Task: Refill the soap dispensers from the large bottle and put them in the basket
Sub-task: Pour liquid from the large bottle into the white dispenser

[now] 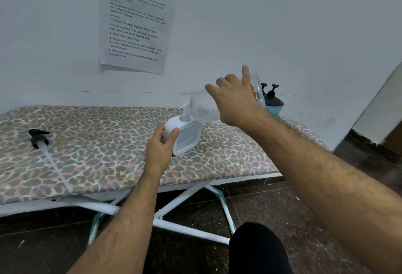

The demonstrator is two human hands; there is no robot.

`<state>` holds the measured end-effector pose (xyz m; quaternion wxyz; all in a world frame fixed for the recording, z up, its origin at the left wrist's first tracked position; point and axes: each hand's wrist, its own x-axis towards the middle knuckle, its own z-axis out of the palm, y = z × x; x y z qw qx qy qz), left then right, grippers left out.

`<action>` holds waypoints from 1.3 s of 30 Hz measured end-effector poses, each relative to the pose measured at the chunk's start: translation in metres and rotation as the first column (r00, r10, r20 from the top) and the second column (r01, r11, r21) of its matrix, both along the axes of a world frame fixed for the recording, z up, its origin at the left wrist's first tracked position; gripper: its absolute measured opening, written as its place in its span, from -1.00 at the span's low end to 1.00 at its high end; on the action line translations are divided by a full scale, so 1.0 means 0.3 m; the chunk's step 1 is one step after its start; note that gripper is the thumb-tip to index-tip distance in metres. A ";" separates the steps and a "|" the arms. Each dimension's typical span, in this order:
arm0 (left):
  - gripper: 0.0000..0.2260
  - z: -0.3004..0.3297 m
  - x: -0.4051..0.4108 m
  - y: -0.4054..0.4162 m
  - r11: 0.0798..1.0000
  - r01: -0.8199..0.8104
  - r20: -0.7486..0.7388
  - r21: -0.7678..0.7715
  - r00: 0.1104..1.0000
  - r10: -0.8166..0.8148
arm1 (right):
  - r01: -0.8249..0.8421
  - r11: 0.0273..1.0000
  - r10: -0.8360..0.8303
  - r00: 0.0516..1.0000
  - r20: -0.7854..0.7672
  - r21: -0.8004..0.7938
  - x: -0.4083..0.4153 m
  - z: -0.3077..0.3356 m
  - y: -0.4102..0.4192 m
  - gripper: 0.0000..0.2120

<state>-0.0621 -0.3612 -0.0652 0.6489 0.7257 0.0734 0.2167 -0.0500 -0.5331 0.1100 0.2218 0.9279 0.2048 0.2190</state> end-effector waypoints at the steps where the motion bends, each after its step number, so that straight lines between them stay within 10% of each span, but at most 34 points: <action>1: -0.71 0.000 0.001 0.000 1.000 0.001 0.003 0.003 1.000 -0.001 | -0.001 1.000 0.001 1.000 0.002 0.004 0.002 -0.002 0.000 -0.41; 39: -0.62 -0.006 0.002 0.003 1.000 0.013 0.002 -0.011 1.000 -0.013 | -0.008 1.000 0.007 0.999 0.032 0.010 0.007 0.000 0.019 -0.35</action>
